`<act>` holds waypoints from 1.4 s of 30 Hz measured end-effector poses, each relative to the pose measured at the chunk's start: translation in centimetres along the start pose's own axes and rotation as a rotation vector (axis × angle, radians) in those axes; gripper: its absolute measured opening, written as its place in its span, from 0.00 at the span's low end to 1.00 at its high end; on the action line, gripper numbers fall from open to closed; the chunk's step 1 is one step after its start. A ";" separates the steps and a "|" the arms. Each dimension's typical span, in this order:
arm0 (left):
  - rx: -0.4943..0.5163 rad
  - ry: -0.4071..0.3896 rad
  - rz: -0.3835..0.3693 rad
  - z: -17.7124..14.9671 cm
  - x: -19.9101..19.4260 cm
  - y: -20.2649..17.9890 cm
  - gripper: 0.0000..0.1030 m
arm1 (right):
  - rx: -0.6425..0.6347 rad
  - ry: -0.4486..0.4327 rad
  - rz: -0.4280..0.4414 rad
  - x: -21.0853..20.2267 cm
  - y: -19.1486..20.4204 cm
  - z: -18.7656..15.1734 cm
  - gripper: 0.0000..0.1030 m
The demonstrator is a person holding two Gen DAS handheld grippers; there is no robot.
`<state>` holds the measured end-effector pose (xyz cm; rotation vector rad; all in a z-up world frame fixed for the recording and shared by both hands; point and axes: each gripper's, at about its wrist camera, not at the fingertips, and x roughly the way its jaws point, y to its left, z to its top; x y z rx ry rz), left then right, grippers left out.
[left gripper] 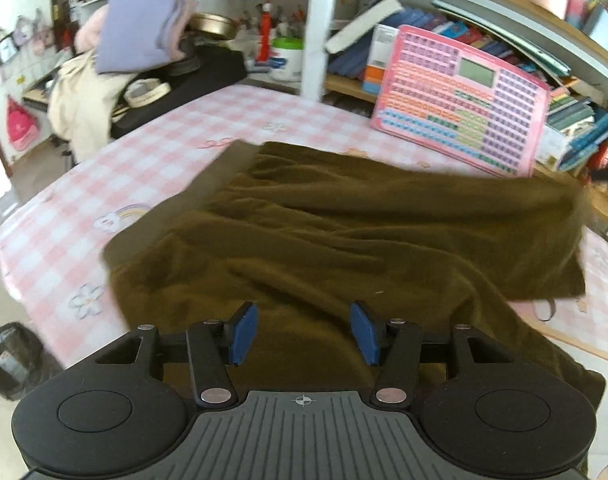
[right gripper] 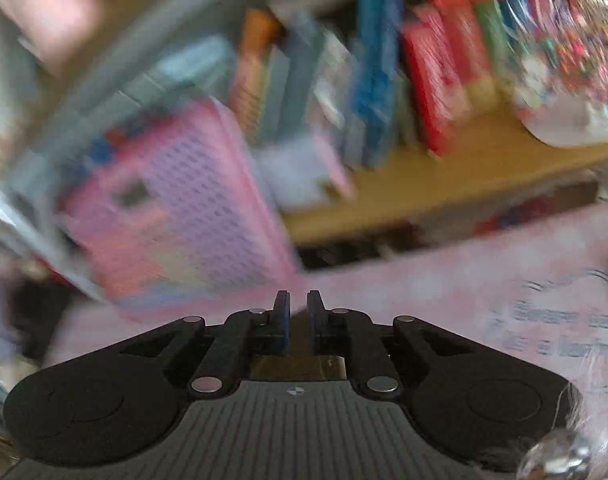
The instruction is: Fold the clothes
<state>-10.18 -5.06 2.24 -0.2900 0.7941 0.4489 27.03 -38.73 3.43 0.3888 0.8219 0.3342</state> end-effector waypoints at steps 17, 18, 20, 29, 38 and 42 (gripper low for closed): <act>0.046 0.003 -0.024 0.1 0.1 -2.0 0.51 | -0.177 0.155 -0.083 -2.8 -1.7 -11.6 0.31; 0.045 0.003 -0.023 0.0 0.0 -1.9 0.51 | -0.202 0.156 -0.092 -2.7 -1.4 -12.2 0.31; 0.032 0.003 -0.014 -0.2 -0.2 -1.5 0.51 | -0.250 0.159 -0.119 -2.3 -1.0 -13.1 0.31; -0.018 -0.008 0.007 -0.7 -0.8 0.1 0.51 | -0.368 0.074 -0.103 -5.0 0.1 -13.0 0.06; -0.024 -0.030 -0.011 -0.3 -1.0 1.2 0.51 | -0.378 0.128 -0.246 -2.8 -1.5 -14.3 0.15; -0.026 -0.054 -0.024 1.0 -0.4 2.5 0.51 | -0.335 0.084 -0.250 -4.6 -1.2 -14.5 0.22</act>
